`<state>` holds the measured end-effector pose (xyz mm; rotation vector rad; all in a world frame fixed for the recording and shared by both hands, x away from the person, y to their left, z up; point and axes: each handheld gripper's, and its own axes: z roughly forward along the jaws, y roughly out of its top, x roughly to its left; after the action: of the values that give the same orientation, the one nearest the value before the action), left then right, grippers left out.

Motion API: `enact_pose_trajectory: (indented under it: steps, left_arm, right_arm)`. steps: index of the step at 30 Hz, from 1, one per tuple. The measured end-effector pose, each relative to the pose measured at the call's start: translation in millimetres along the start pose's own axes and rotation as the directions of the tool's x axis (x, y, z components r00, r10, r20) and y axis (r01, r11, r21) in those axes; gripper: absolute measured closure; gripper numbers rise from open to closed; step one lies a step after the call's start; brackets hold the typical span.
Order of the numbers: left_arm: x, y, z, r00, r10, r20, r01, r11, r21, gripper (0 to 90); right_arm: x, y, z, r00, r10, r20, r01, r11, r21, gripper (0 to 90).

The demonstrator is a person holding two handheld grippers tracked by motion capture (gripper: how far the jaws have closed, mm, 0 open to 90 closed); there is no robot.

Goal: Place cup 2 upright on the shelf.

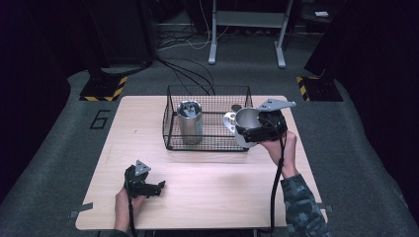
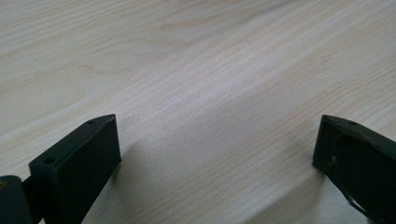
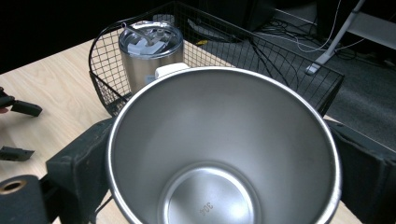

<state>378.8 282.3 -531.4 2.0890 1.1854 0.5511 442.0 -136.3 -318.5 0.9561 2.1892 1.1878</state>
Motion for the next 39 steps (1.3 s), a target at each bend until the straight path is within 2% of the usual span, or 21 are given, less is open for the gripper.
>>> enact_pose_trajectory:
  steps: [13,16,20,22,36,39]
  left_arm:
    - [0.0,0.0,-0.1,1.0,0.001,-0.001,-0.001,1.0,0.001,0.6]
    - [0.2,0.0,-0.1,1.0,0.002,0.0,-0.002,1.0,0.002,0.6]
    - [-1.0,-0.3,0.3,0.9999,-0.015,0.006,0.015,0.9999,-0.002,0.6]
    - [-1.0,-0.3,0.3,0.9999,-0.014,0.006,0.014,0.9999,-0.002,0.6]
    - [-1.1,-0.4,0.3,0.9999,-0.015,0.006,0.015,0.9999,-0.002,0.6]
    - [-0.4,-0.2,-0.2,1.0,-0.005,0.009,0.005,1.0,0.006,0.6]
  right_arm:
    - [-1.6,16.2,14.4,0.9998,-0.02,-0.001,0.02,1.0,0.009,5.6]
    - [-2.3,18.5,18.5,0.9999,-0.012,-0.001,0.012,1.0,0.011,5.6]
    - [-4.2,20.6,23.1,1.0,-0.008,-0.003,0.008,1.0,0.014,5.6]
    - [-5.6,21.8,25.9,0.9999,-0.017,-0.004,0.017,1.0,0.014,5.6]
    - [-8.7,29.3,44.0,1.0,0.006,0.0,-0.006,1.0,0.02,5.6]
    - [-8.4,30.4,48.5,1.0,0.007,0.003,-0.007,1.0,0.023,5.6]
